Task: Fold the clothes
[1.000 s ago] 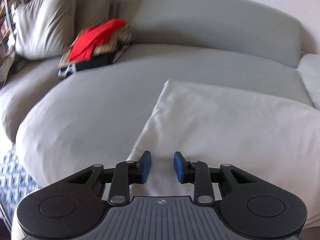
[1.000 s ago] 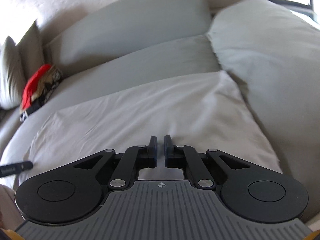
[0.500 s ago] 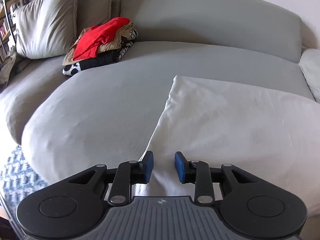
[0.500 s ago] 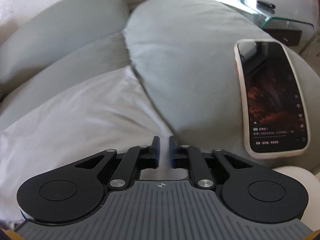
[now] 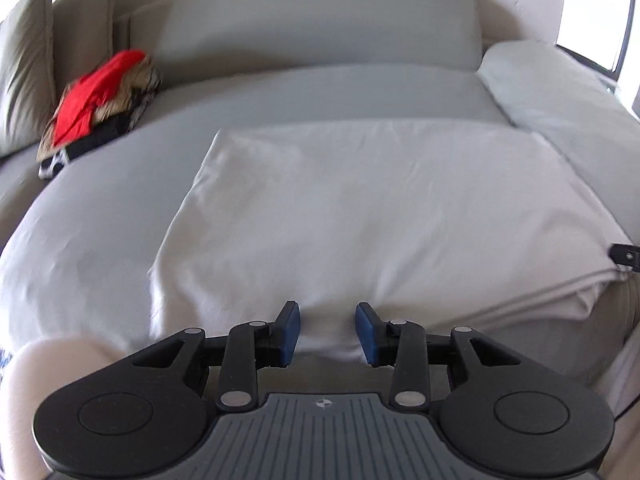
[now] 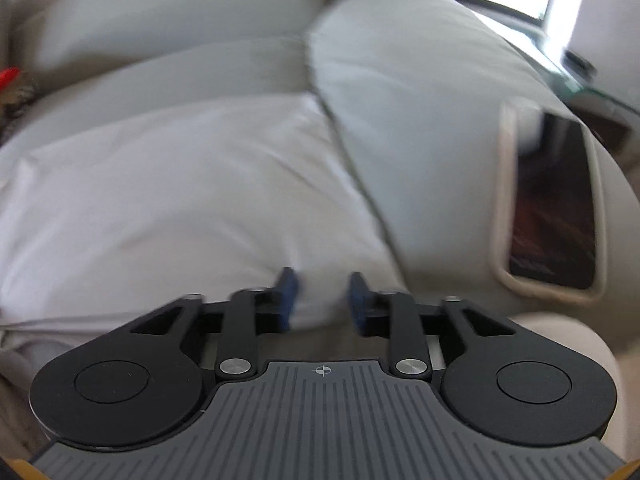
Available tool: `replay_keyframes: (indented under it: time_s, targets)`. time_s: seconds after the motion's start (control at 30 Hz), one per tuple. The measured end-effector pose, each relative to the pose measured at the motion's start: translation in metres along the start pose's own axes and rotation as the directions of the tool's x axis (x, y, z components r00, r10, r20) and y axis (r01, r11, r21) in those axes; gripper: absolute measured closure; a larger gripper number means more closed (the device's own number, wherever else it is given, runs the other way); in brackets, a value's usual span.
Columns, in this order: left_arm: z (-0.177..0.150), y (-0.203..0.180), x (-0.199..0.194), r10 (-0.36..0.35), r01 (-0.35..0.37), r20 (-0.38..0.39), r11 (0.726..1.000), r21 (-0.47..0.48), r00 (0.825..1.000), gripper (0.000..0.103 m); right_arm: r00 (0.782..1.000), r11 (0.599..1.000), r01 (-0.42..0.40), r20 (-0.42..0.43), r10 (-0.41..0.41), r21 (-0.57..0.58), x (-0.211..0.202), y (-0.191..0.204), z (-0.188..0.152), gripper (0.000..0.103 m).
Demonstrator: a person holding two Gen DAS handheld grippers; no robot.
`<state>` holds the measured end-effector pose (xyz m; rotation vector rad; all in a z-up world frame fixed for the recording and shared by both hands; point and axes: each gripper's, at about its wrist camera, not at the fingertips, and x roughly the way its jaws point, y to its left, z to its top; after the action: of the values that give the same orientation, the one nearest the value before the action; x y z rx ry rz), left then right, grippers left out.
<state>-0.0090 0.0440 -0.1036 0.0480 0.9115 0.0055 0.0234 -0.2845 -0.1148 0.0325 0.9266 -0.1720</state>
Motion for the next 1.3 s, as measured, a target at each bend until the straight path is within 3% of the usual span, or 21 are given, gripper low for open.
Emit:
replay_keyframes:
  time_s: [0.03, 0.1, 0.17, 0.23, 0.37, 0.47, 0.57, 0.67, 0.73, 0.8, 0.87, 0.9, 1.03, 1.07, 1.1, 1.17, 1.23, 1.3]
  targets:
    - [0.0, 0.004, -0.001, 0.001, -0.002, -0.026, 1.0, -0.012, 1.0, 0.064, 0.999, 0.999, 0.036, -0.038, -0.036, 0.021, 0.001, -0.005, 0.0, 0.07]
    - [-0.002, 0.008, -0.004, 0.033, -0.034, -0.06, 0.999, -0.016, 0.998, 0.069, 0.996, 0.996, 0.051, -0.078, -0.045, 0.071, 0.002, -0.019, 0.0, 0.078]
    - [-0.004, 0.009, -0.01, 0.069, -0.07, -0.07, 0.998, -0.007, 0.995, 0.072, 0.999, 0.994, 0.023, -0.029, -0.021, 0.105, -0.01, -0.025, 0.005, 0.077]
    - [0.0, 0.003, -0.022, 0.077, -0.077, -0.007, 0.997, 0.016, 0.997, 0.072, 0.999, 0.996, -0.003, 0.038, 0.0, 0.087, -0.02, -0.021, 0.014, 0.075]
    - [0.021, -0.02, -0.03, 0.008, -0.015, 0.116, 0.998, 0.058, 0.993, 0.066, 0.985, 0.996, -0.09, 0.149, 0.089, 0.0, -0.027, 0.003, 0.036, 0.075]
    - [0.034, -0.046, -0.014, -0.043, 0.025, 0.145, 0.992, 0.127, 0.989, 0.066, 0.967, 0.985, -0.145, 0.199, 0.161, -0.096, -0.011, 0.029, 0.055, 0.076]
    - [0.039, -0.061, 0.015, -0.066, 0.058, 0.056, 0.989, 0.134, 0.996, 0.066, 0.955, 0.971, -0.195, 0.198, 0.22, -0.14, 0.02, 0.045, 0.076, 0.077]
    - [0.035, -0.062, 0.025, -0.066, 0.06, 0.046, 0.991, 0.118, 0.997, 0.066, 0.949, 0.957, -0.277, 0.129, 0.287, -0.088, 0.061, 0.04, 0.1, 0.077]
    - [0.037, -0.059, 0.024, -0.081, 0.076, 0.036, 0.991, 0.113, 0.996, 0.066, 0.969, 0.97, -0.227, 0.078, 0.234, -0.091, 0.082, 0.035, 0.104, 0.082]
    - [0.038, -0.054, 0.026, -0.099, 0.097, 0.023, 0.991, 0.087, 0.995, 0.065, 0.986, 0.983, -0.148, 0.06, 0.154, -0.105, 0.095, 0.027, 0.108, 0.079]
    - [0.039, -0.05, 0.027, -0.118, 0.117, 0.01, 0.991, 0.062, 0.993, 0.065, 0.999, 0.996, -0.028, 0.04, 0.032, -0.084, 0.102, 0.011, 0.113, 0.091]
    - [0.039, -0.049, 0.028, -0.124, 0.123, 0.008, 0.991, 0.055, 0.992, 0.065, 1.0, 0.997, 0.013, 0.026, -0.011, -0.072, 0.107, 0.002, 0.114, 0.103]
    - [0.038, -0.051, 0.027, -0.123, 0.122, 0.015, 0.99, 0.065, 0.992, 0.065, 1.0, 0.999, -0.027, 0.008, 0.027, 0.042, 0.097, -0.018, 0.124, 0.103]
    - [0.038, -0.051, 0.027, -0.126, 0.124, 0.015, 0.99, 0.064, 0.992, 0.065, 0.999, 0.998, -0.015, 0.031, 0.013, 0.067, 0.089, -0.015, 0.124, 0.099]
    - [0.038, -0.05, 0.027, -0.128, 0.126, 0.015, 0.99, 0.063, 0.992, 0.065, 0.997, 0.996, -0.001, 0.073, -0.006, 0.092, 0.081, -0.011, 0.126, 0.086]
    - [0.038, -0.049, 0.027, -0.13, 0.129, 0.013, 0.99, 0.059, 0.991, 0.065, 0.991, 0.996, -0.016, 0.137, 0.003, 0.093, 0.073, 0.002, 0.129, 0.084]
    - [0.039, -0.049, 0.027, -0.13, 0.13, 0.013, 0.99, 0.06, 0.991, 0.065, 0.987, 0.996, -0.066, 0.148, 0.056, 0.065, 0.078, 0.015, 0.134, 0.084]
    - [0.039, -0.049, 0.027, -0.131, 0.13, 0.011, 0.99, 0.059, 0.991, 0.065, 0.989, 0.992, -0.118, 0.09, 0.114, 0.05, 0.093, 0.024, 0.139, 0.087]
